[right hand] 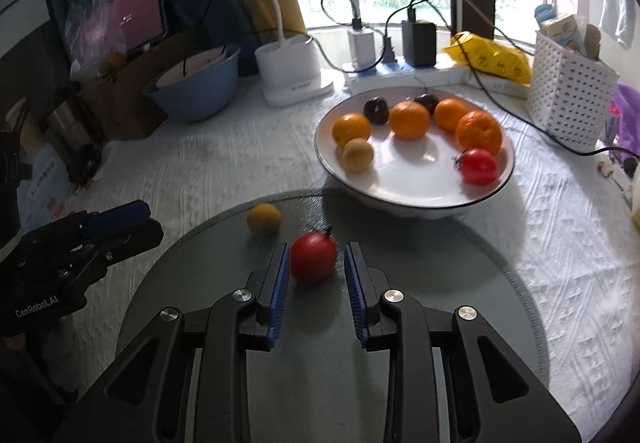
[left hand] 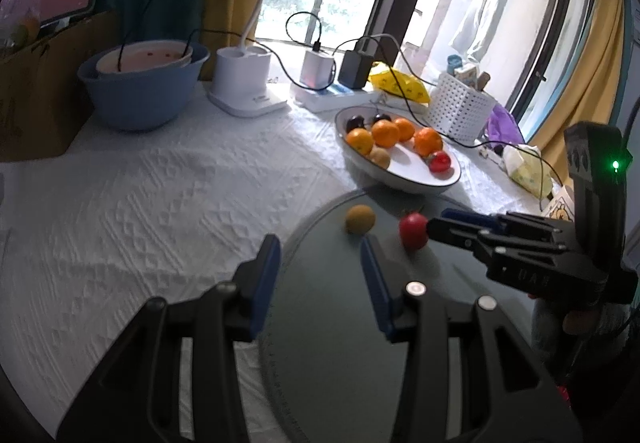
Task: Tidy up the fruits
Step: 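Grasp the red tomato with the right gripper and lift it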
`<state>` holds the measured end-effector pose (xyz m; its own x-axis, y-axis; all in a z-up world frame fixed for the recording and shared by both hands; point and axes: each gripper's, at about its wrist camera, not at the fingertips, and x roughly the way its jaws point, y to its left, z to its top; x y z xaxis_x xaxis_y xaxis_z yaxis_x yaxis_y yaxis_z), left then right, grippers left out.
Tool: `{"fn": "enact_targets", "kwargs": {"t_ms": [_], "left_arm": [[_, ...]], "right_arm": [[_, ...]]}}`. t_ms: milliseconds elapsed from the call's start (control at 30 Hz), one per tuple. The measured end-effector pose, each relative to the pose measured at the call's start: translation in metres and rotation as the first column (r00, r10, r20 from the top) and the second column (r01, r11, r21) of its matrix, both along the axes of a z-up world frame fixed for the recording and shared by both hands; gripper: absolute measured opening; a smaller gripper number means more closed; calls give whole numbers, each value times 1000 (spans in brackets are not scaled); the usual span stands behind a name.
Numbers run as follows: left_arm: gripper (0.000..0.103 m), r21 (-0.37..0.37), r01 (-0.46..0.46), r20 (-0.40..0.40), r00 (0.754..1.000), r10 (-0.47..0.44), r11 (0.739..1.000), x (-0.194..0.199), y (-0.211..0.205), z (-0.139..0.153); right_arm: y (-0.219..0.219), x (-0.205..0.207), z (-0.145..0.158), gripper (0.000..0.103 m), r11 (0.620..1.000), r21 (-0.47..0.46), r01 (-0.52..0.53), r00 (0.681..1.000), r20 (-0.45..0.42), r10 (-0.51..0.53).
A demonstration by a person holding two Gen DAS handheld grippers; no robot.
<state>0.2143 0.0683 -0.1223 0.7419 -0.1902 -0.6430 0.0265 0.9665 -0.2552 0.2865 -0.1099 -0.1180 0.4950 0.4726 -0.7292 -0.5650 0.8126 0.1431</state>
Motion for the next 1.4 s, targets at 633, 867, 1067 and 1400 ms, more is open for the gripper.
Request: {"fn": "enact_targets", "kwargs": {"t_ms": [633, 867, 1067, 1400], "left_arm": [[44, 16, -12, -45, 999, 13, 1000, 12, 1, -12], [44, 52, 12, -58, 998, -9, 999, 23, -17, -10], [44, 76, 22, -82, 997, -16, 997, 39, -32, -12], [44, 114, 57, -115, 992, -44, 992, 62, -56, -16]], "right_arm": [[8, 13, -18, 30, 999, -35, -10, 1000, -23, 9], [-3, 11, -10, 30, 1000, -11, -19, 1000, 2, 19], [-23, 12, -1, 30, 1000, 16, 2, 1000, 21, -2], [-57, 20, 0, 30, 997, 53, 53, 998, 19, -54]]}}
